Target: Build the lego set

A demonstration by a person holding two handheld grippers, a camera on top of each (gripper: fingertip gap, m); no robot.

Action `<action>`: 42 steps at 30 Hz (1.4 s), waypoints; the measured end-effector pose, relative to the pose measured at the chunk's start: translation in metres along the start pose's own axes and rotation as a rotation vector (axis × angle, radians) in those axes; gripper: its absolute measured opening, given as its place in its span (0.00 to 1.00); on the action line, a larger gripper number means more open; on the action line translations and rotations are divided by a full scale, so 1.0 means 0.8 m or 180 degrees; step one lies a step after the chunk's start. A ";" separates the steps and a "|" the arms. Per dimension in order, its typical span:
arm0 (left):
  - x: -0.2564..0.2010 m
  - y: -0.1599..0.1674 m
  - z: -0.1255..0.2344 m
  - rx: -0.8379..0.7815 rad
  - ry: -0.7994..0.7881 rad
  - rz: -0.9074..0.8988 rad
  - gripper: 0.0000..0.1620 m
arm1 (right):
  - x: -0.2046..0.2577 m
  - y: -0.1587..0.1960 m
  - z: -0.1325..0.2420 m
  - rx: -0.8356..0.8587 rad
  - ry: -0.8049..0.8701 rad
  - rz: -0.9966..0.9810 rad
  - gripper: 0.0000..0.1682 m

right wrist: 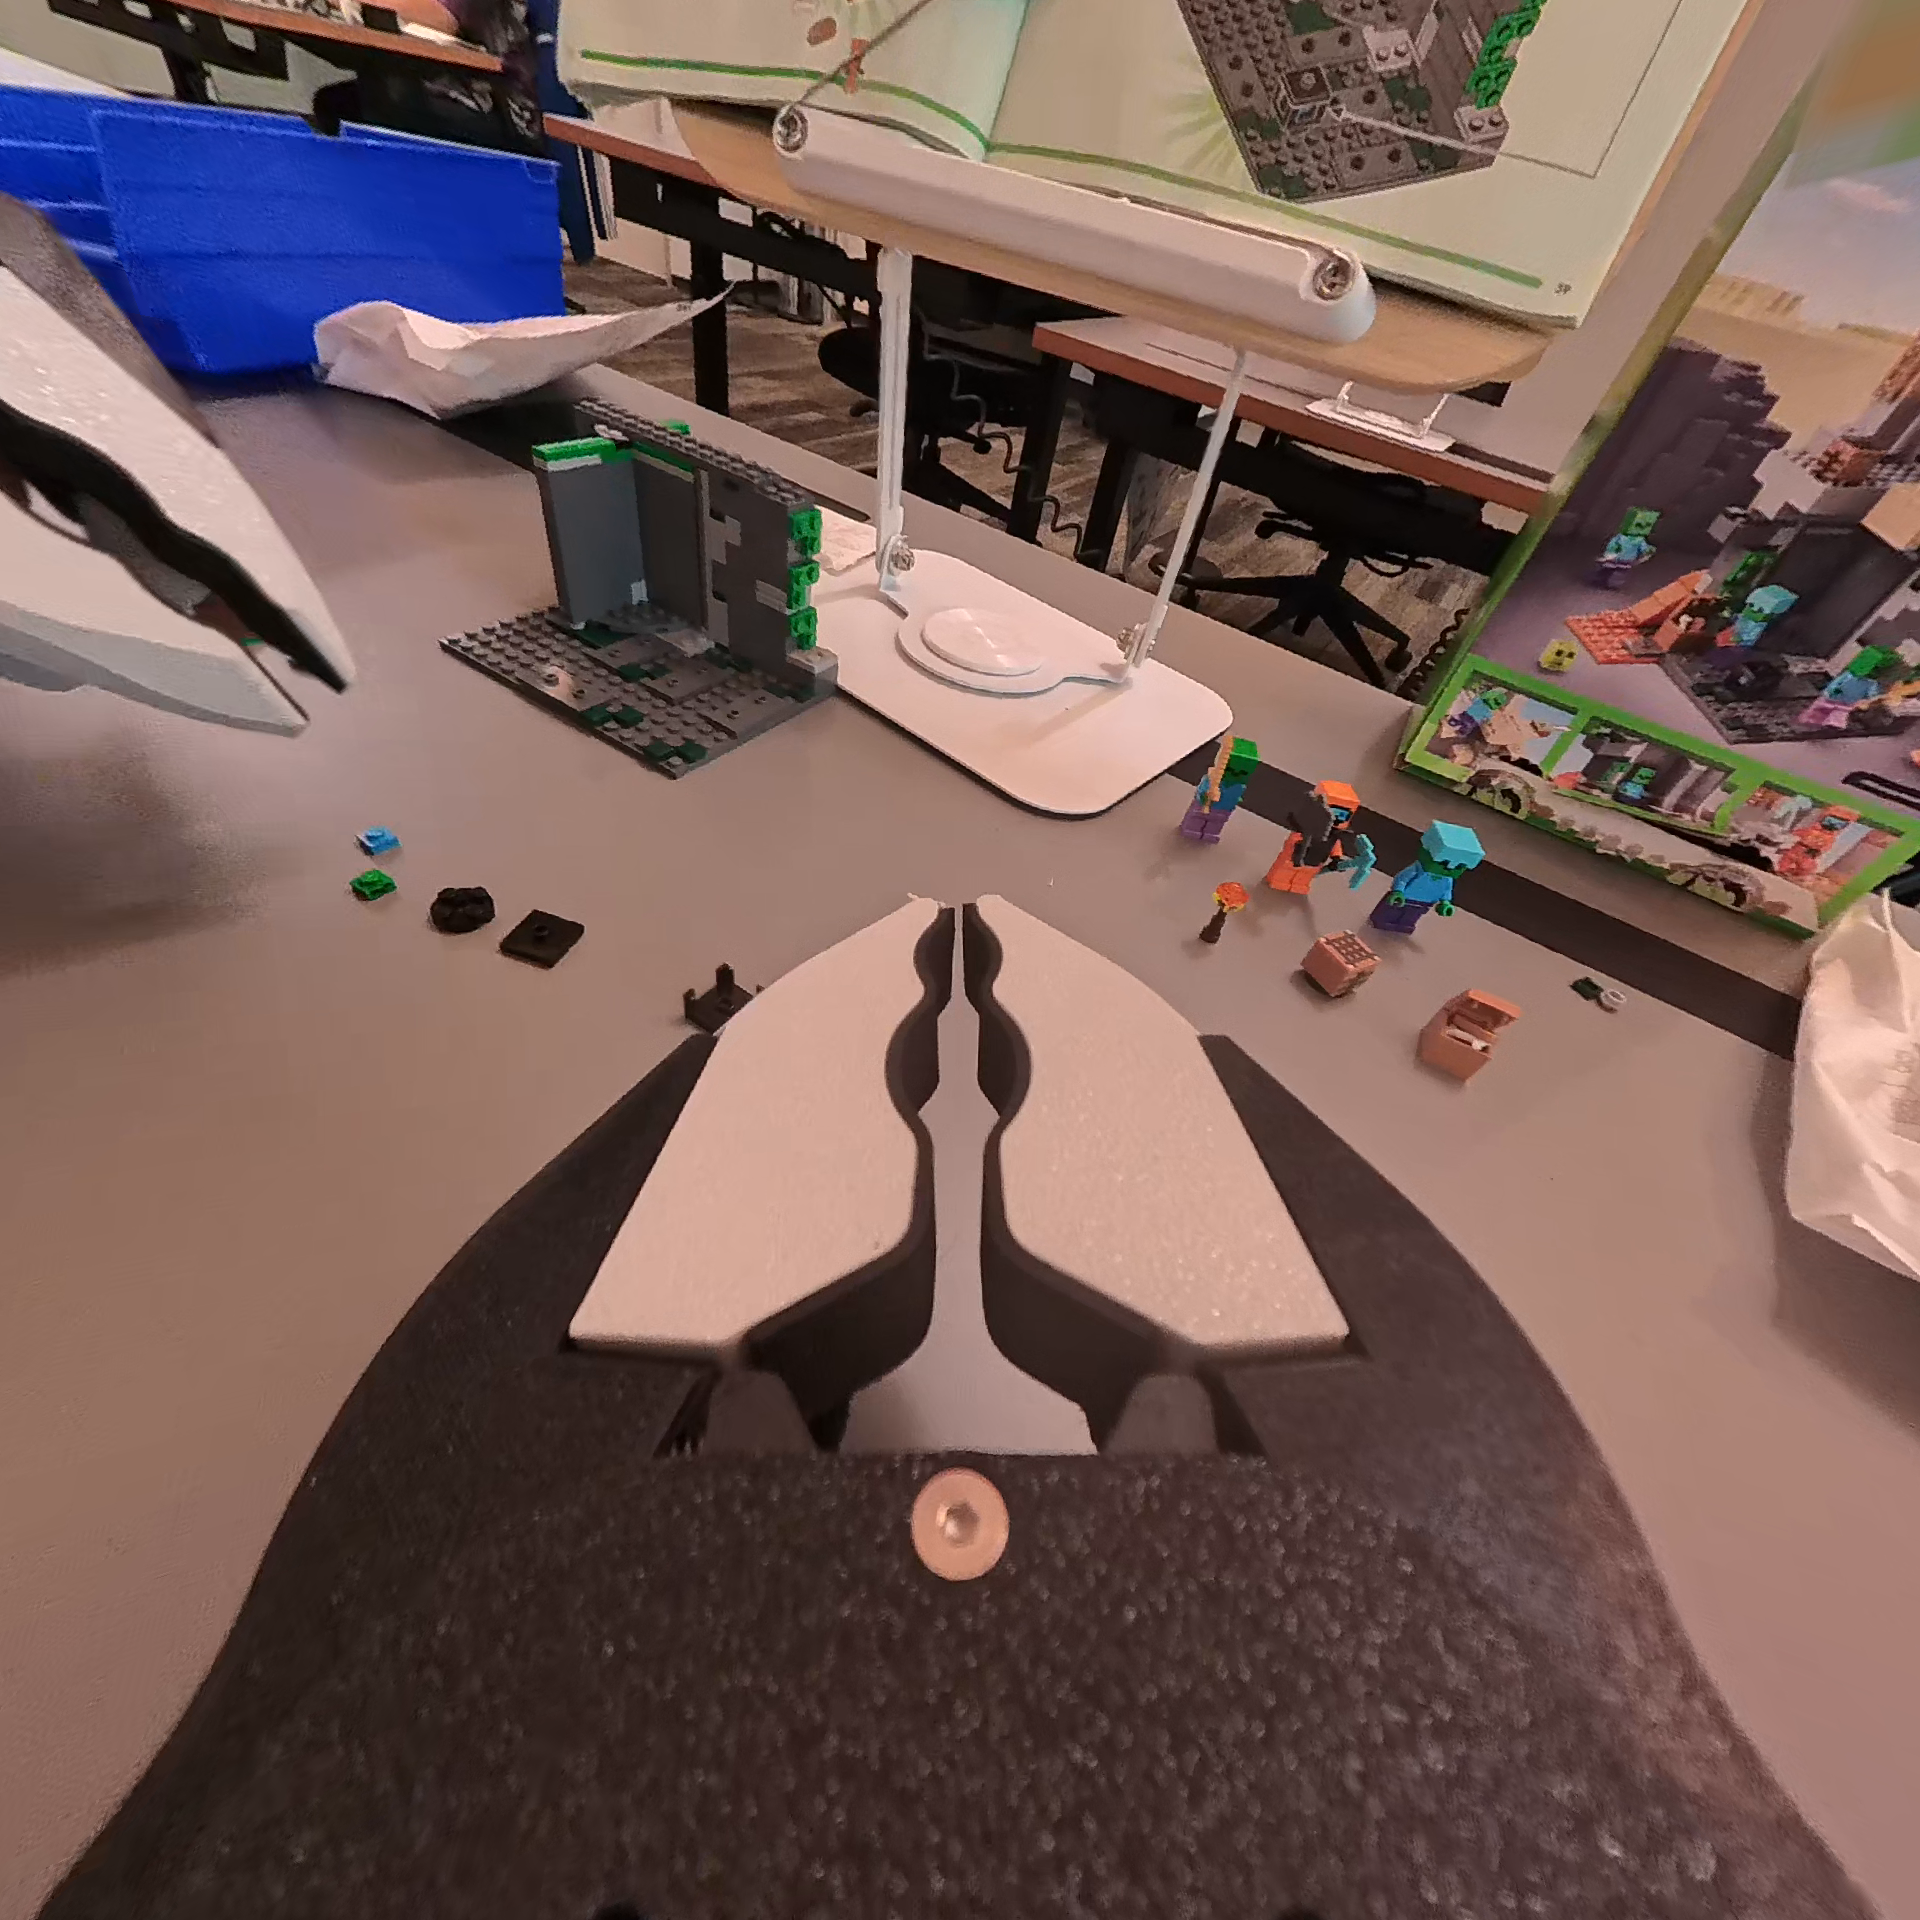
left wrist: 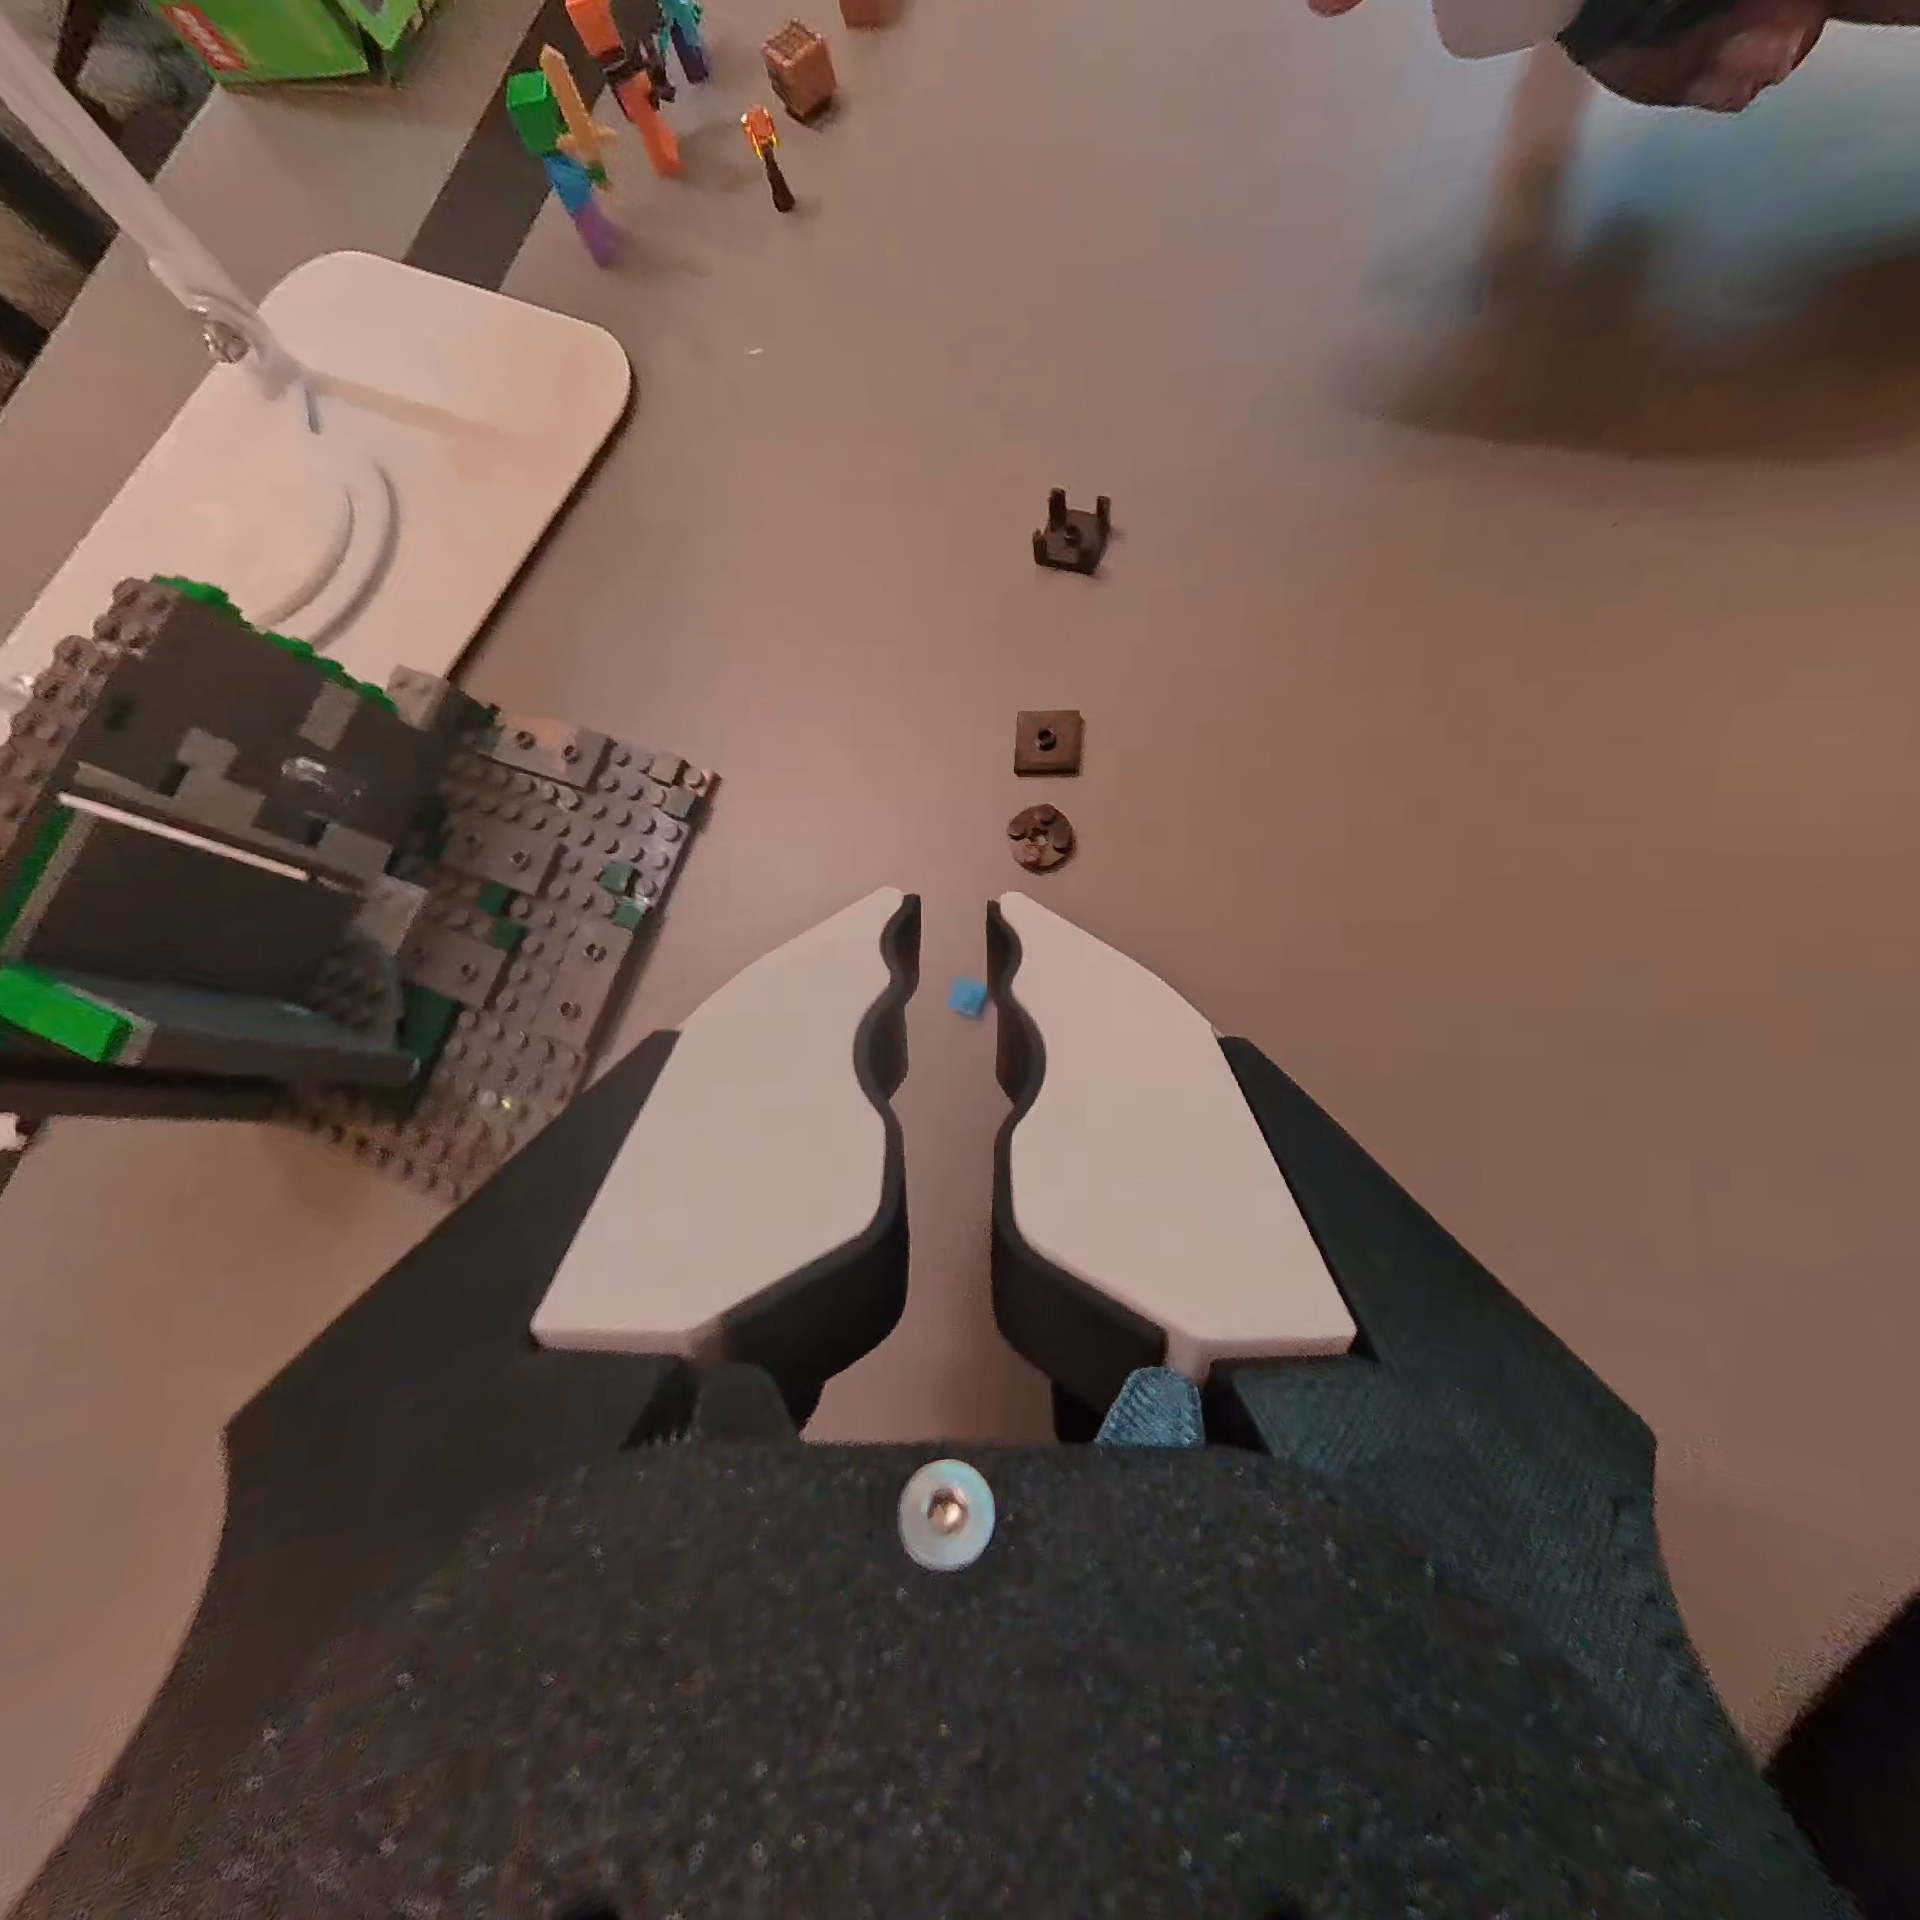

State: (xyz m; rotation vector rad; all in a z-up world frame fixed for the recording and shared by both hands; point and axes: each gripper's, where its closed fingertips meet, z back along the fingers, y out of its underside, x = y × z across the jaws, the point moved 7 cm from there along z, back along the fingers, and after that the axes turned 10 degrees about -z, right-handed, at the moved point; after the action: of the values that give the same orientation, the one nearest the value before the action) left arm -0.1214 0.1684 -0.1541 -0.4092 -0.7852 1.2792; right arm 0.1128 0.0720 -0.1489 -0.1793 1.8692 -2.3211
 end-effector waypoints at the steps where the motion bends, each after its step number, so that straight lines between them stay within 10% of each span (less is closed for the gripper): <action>1: -0.006 0.001 0.002 0.0057 -0.0018 0.0036 0.06 | 0.001 0.000 0.000 -0.0004 -0.0006 0.0009 0.01; 6: -0.033 0.004 -0.001 0.0245 -0.0280 0.0215 0.02 | 0.007 -0.002 0.004 -0.0036 -0.0026 0.0037 0.01; 21: -0.033 -0.032 0.024 -0.1366 -0.1941 0.1606 0.00 | 0.012 -0.009 0.002 -0.0098 0.0020 -0.0295 0.07; 42: -0.014 0.014 0.045 -0.1307 -0.2186 0.1609 0.00 | 0.050 -0.009 -0.028 -0.0084 -0.0388 -0.0194 0.00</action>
State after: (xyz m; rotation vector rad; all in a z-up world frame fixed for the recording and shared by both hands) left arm -0.1558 0.1552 -0.1408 -0.5219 -1.6136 1.7647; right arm 0.0692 0.0872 -0.1468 -0.3771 1.8606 -2.2690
